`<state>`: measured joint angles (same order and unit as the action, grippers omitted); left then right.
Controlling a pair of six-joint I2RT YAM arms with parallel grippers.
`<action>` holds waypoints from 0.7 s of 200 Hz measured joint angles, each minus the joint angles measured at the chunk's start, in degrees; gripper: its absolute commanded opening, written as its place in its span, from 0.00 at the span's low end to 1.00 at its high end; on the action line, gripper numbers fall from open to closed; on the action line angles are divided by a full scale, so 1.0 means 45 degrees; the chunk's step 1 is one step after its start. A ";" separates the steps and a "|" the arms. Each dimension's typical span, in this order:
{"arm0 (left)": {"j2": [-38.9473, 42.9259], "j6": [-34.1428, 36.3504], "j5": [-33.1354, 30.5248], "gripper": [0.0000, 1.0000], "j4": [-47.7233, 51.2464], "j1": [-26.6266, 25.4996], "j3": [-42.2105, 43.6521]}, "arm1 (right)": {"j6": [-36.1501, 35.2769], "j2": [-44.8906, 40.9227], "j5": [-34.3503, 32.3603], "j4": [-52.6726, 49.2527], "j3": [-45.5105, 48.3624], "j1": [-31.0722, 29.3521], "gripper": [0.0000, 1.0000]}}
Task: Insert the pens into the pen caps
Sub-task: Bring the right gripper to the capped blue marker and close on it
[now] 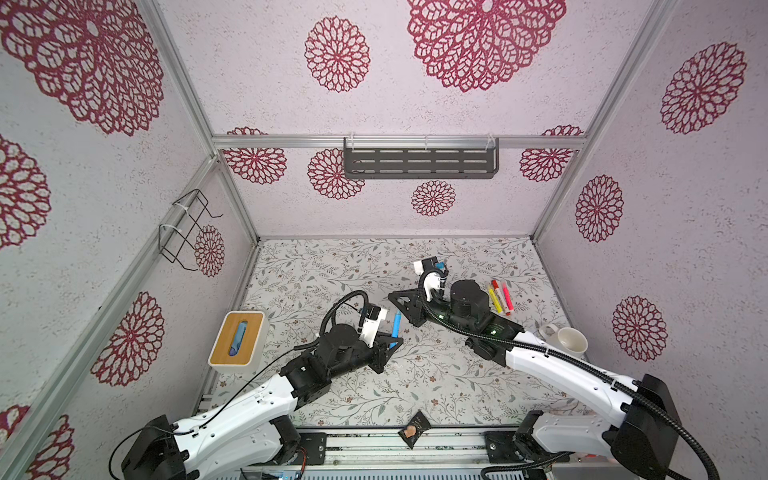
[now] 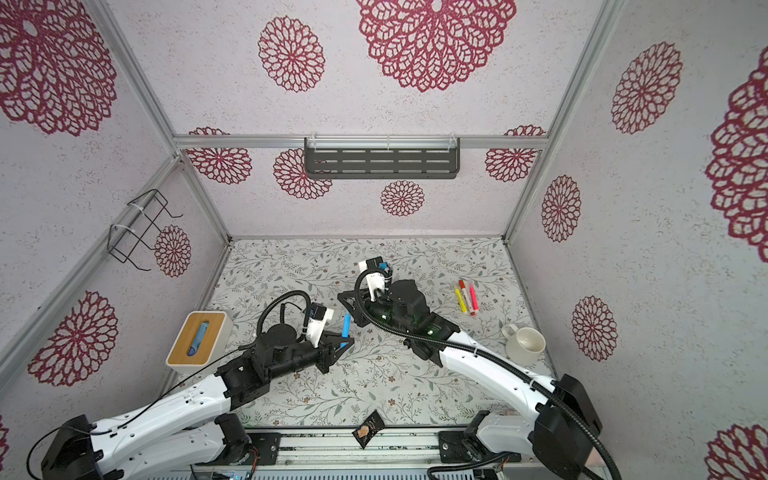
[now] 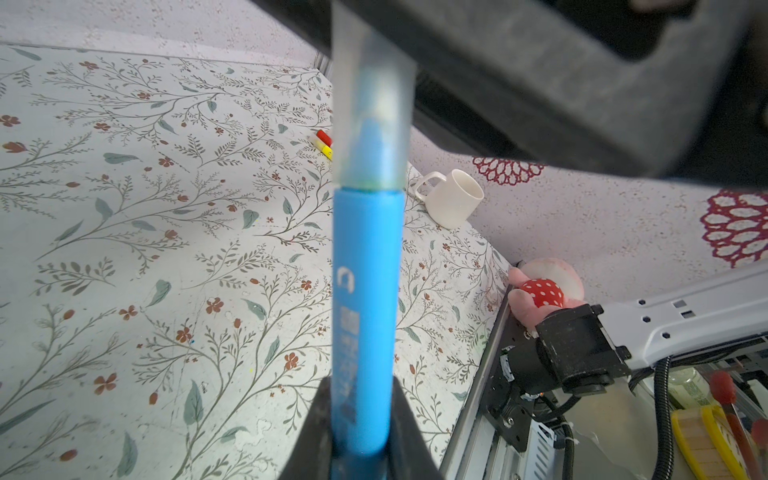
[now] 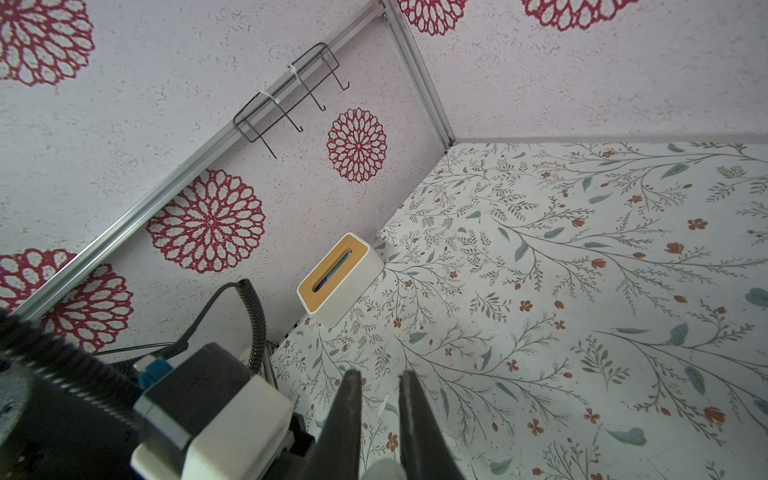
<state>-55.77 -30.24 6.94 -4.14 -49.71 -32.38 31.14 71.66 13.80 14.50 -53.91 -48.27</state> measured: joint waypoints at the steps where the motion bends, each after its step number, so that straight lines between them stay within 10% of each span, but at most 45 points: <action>1: 0.0000 0.0000 0.0000 0.00 0.0010 0.0000 0.0000 | 0.0000 0.0000 -0.0005 0.0005 0.0005 -0.0005 0.00; 140: 0.0015 0.0010 0.0141 0.00 0.0350 0.0083 0.0092 | 0.0335 0.0000 -0.0505 0.0772 0.0646 -0.0238 0.00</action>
<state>-55.70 -30.20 7.57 -2.57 -49.34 -31.97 32.64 71.66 11.53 17.98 -51.00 -49.34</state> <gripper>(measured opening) 0.174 0.174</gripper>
